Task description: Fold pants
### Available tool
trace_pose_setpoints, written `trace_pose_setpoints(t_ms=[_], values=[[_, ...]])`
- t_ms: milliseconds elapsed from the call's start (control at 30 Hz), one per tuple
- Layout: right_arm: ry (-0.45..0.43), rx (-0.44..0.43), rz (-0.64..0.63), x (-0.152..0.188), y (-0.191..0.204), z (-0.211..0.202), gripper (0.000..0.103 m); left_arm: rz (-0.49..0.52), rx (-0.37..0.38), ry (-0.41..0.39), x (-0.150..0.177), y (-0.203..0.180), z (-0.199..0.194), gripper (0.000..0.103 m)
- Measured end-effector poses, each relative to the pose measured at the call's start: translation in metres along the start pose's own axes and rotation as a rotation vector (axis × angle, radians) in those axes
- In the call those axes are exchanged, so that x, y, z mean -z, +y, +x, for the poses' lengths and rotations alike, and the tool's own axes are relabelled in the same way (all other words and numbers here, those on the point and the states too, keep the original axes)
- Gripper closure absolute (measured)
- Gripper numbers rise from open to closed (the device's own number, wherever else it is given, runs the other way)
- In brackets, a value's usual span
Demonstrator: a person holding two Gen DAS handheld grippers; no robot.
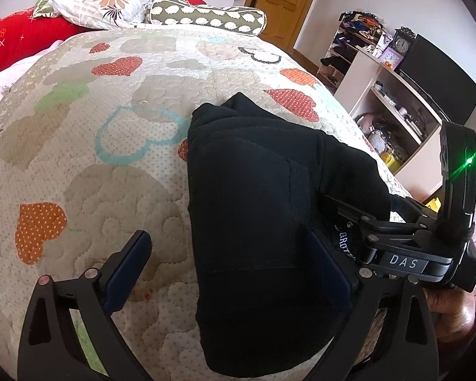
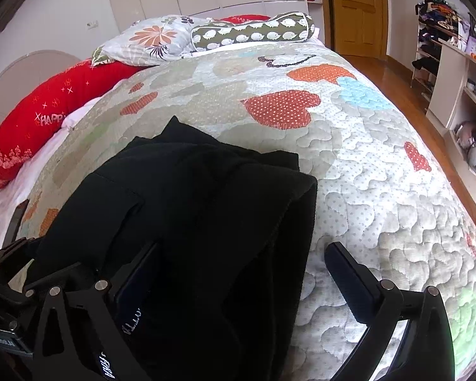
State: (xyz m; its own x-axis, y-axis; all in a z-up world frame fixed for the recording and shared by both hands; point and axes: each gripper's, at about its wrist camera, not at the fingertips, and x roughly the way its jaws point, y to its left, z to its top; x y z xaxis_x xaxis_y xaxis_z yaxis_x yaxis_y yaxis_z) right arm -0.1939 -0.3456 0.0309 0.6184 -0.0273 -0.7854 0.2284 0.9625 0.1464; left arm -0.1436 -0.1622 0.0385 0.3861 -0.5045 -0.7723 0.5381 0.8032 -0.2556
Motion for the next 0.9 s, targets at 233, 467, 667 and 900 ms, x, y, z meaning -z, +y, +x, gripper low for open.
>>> trace_pose_setpoints(t_ms=[233, 467, 667, 900], values=[[0.013, 0.020, 0.042, -0.006, -0.006, -0.016, 0.000, 0.004, -0.001, -0.023, -0.002, 0.000, -0.012, 0.005], [-0.047, 0.048, 0.000, -0.016, -0.005, -0.048, 0.000, 0.025, 0.004, -0.076, -0.012, 0.001, -0.028, 0.005], [-0.039, -0.001, 0.013, -0.012, -0.014, -0.051, 0.000, 0.018, 0.039, -0.058, -0.016, 0.006, -0.022, 0.005], [-0.002, -0.079, 0.032, 0.001, -0.031, -0.042, 0.000, -0.045, 0.128, -0.013, -0.020, 0.026, -0.011, 0.005]])
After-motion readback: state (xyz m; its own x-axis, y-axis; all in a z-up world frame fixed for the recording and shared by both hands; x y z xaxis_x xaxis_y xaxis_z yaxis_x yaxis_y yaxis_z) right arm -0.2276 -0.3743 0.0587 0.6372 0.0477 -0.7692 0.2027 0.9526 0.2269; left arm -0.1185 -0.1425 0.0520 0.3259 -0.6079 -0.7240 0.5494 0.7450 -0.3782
